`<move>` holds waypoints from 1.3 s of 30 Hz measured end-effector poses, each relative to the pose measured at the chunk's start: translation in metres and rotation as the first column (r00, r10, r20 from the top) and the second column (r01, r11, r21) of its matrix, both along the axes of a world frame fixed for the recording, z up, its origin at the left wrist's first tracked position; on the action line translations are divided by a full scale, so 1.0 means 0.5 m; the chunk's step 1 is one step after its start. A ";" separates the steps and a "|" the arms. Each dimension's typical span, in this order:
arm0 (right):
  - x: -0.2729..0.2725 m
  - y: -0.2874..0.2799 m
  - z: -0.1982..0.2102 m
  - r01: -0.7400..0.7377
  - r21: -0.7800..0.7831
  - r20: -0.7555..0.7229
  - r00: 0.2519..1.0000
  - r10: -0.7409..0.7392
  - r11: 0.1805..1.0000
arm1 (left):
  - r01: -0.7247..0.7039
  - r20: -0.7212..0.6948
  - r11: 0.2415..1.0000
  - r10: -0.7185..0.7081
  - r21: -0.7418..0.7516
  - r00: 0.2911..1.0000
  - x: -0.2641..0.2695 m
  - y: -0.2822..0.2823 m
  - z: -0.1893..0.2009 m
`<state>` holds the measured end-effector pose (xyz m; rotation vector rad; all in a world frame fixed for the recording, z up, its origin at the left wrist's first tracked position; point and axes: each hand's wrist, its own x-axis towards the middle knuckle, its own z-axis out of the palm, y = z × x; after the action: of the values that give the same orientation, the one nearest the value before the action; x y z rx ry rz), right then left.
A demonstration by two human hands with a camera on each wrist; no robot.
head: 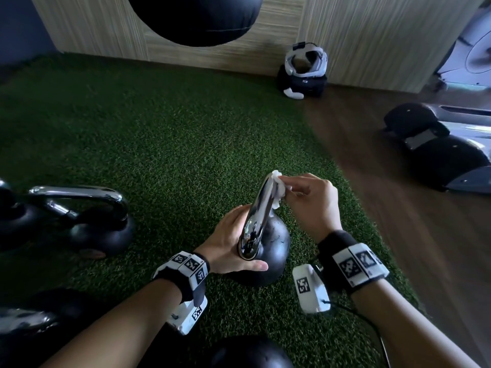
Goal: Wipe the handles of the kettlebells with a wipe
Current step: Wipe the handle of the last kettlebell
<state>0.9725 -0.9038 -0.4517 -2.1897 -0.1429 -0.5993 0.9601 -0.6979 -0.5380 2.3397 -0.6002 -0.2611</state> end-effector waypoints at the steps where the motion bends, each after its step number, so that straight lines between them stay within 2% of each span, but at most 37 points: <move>1: 0.000 -0.001 0.007 -0.001 0.000 -0.004 1.000 0.001 1.000 | 0.003 0.003 1.000 -0.003 0.000 1.000 -0.002 0.000 0.001; 5: -0.070 0.006 0.008 -0.073 -0.037 0.021 0.997 0.074 0.997 | -0.016 -0.026 0.997 0.014 -0.072 1.000 -0.003 0.003 -0.008; 8: -0.122 0.015 0.003 -0.145 0.074 -0.065 0.987 0.150 0.987 | -0.031 -0.016 0.990 0.029 -0.136 0.999 0.004 0.005 -0.024; 10: -0.116 0.014 0.007 -0.147 0.150 -0.094 0.982 0.162 0.978 | -0.040 -0.014 0.990 0.038 -0.139 0.999 0.000 0.003 -0.018; 14: -0.116 0.009 0.008 -0.179 0.208 -0.160 0.964 0.214 0.962 | -0.040 0.014 0.992 0.042 -0.123 0.999 -0.008 0.001 -0.011; 19: -0.143 0.018 -0.024 -0.203 0.213 -0.277 0.926 0.258 0.956 | -0.028 0.020 0.992 0.031 -0.120 0.999 -0.010 -0.002 -0.003; 23: -0.143 0.016 -0.027 -0.204 0.212 -0.281 0.924 0.260 0.956 | -0.033 0.012 0.989 0.035 -0.142 0.999 -0.011 -0.001 -0.002; 25: -0.145 0.019 -0.036 -0.205 0.182 -0.281 0.926 0.250 0.962 | -0.024 0.018 0.988 0.027 -0.151 0.999 -0.011 -0.001 0.000; 29: -0.127 0.024 -0.070 -0.205 0.034 -0.261 0.943 0.207 0.978 | -0.032 0.030 0.996 0.034 -0.078 0.999 -0.011 -0.008 0.004; 34: -0.108 0.017 -0.052 -0.307 0.003 -0.288 0.911 0.295 0.952 | -0.016 0.034 0.989 0.021 -0.148 0.999 -0.004 -0.005 -0.010; 36: -0.086 0.017 -0.031 -0.338 -0.001 -0.326 0.890 0.319 0.941 | -0.018 0.035 0.982 0.025 -0.190 0.999 0.001 -0.004 -0.018; 39: -0.059 0.033 -0.012 -0.406 -0.128 -0.460 0.833 0.309 0.905 | 0.010 0.057 0.981 0.001 -0.195 0.998 0.008 -0.005 -0.033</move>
<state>0.9429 -0.8872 -0.4579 -2.3687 -0.3937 0.1288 0.9642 -0.7005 -0.5545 2.1628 -0.6300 -0.1317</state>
